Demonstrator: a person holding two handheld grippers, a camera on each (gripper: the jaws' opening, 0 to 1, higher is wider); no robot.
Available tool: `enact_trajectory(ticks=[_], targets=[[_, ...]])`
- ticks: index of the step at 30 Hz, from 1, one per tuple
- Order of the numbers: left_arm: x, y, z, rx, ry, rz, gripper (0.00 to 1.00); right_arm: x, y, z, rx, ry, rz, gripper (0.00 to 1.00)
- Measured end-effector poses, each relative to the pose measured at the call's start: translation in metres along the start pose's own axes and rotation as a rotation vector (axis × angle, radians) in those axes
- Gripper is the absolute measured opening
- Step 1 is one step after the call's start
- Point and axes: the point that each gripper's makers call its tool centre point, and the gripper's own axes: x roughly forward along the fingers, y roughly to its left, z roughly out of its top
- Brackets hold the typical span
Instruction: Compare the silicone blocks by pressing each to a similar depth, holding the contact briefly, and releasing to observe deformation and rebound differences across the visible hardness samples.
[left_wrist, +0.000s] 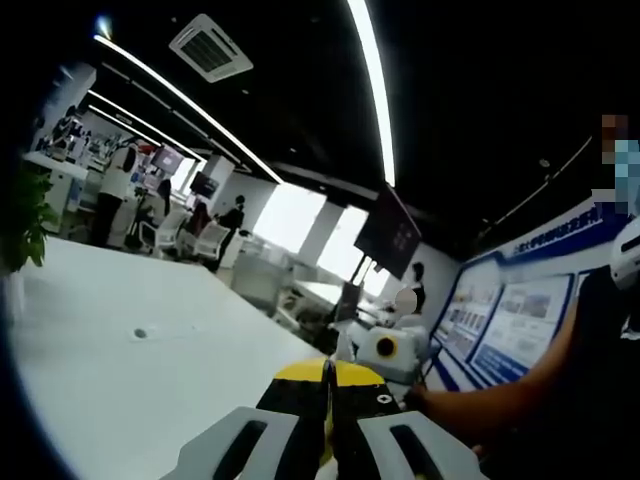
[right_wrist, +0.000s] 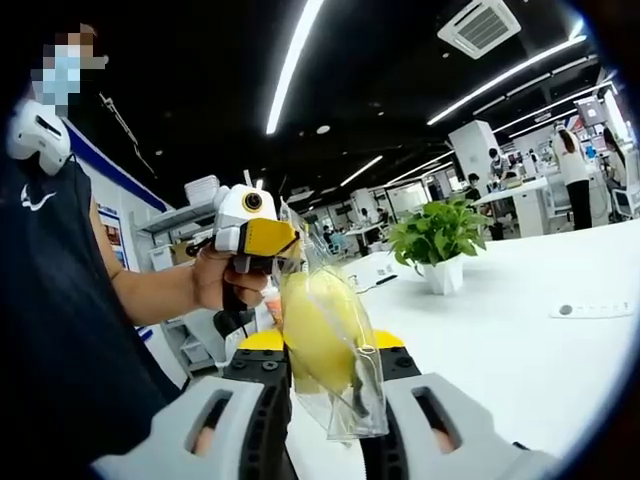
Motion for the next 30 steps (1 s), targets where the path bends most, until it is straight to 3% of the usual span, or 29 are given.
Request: enact_trajectory(ticks=[12, 25, 30], targets=[[-0.005, -0.001, -0.005, 0.102, 0.017, 0.006, 0.00, 0.000, 0.001, -0.003, -0.049, 0.066, -0.011, 0.16], [-0.008, 0.006, -0.007, 0.126, 0.012, 0.033, 0.00, 0.002, 0.004, -0.007, -0.018, 0.121, -0.008, 0.12], [-0.010, 0.005, -0.013, 0.184, 0.015, 0.030, 0.00, 0.001, 0.003, -0.012, -0.023, 0.142, -0.021, 0.10]])
